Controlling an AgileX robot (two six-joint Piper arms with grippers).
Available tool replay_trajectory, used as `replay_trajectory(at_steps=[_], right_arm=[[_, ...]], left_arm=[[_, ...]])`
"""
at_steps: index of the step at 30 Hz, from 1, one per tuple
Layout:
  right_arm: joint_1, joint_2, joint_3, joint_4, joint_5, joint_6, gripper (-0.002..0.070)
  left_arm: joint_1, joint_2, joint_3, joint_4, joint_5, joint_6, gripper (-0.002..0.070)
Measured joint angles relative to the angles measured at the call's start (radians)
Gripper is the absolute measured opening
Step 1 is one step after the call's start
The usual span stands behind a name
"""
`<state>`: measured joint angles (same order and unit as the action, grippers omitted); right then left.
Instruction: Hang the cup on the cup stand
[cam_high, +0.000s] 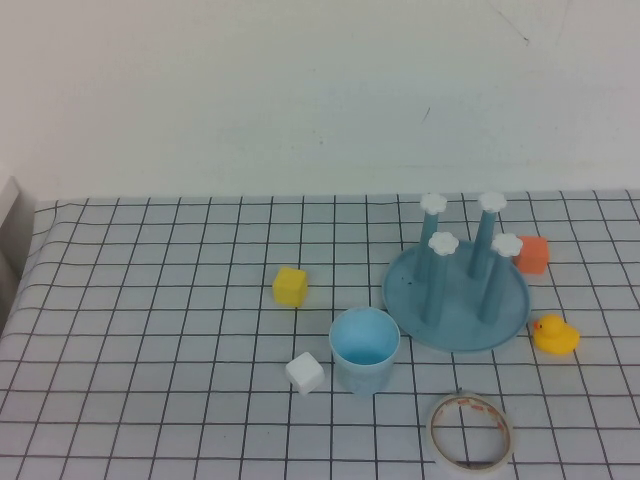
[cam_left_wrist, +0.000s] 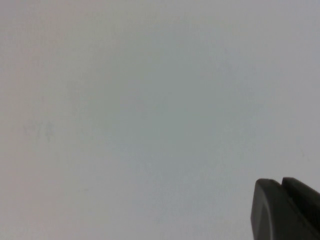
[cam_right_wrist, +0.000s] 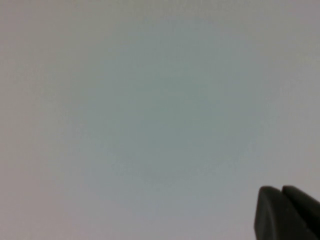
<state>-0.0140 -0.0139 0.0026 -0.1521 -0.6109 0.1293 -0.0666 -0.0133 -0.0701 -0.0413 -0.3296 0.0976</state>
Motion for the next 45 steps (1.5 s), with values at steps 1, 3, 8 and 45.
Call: replay_trajectory(at_steps=[1,3,8,45], right_arm=[[0.0,0.0,-0.028,0.001,0.037,0.0,-0.0001],[0.0,0.0,-0.108,0.001,0.15,0.0,-0.0001],[0.0,0.031,-0.344,0.002,0.551,-0.056,-0.0001],[0.096,1.187,-0.631,1.059,1.206,-1.2,-0.0001]], left_arm=[[0.0,0.0,-0.045,0.0,0.042,0.038,-0.0001],[0.0,0.0,-0.147,0.0,0.126,0.091,-0.0001],[0.0,0.124,-0.414,0.0,0.423,0.164,-0.0001],[0.0,0.778,-0.49,-0.368,0.859,0.211,-0.0001]])
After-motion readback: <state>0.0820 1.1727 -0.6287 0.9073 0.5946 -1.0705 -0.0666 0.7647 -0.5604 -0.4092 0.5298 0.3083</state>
